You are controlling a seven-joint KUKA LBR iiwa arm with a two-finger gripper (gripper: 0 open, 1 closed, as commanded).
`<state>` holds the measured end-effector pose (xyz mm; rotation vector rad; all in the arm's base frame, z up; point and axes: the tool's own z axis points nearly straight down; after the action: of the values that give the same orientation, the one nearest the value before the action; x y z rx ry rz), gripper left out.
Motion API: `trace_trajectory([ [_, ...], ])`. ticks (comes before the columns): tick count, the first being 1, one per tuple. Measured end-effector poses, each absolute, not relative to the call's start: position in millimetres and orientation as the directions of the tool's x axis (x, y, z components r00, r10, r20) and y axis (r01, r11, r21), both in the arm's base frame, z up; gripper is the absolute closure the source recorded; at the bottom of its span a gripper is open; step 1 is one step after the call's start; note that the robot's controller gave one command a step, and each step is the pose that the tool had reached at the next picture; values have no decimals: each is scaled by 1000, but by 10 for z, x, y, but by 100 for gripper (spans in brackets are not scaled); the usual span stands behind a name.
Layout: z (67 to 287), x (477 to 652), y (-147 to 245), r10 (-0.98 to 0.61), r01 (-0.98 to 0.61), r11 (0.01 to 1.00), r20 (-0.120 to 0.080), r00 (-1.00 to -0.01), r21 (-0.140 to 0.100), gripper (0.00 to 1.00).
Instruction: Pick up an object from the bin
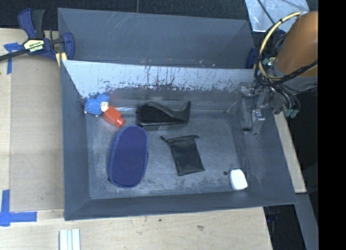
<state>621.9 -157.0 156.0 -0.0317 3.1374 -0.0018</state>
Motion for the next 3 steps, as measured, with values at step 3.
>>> trace_trajectory([
  [3, 771, 6006, 271, 355, 355, 935, -7, -935, -4, 0],
])
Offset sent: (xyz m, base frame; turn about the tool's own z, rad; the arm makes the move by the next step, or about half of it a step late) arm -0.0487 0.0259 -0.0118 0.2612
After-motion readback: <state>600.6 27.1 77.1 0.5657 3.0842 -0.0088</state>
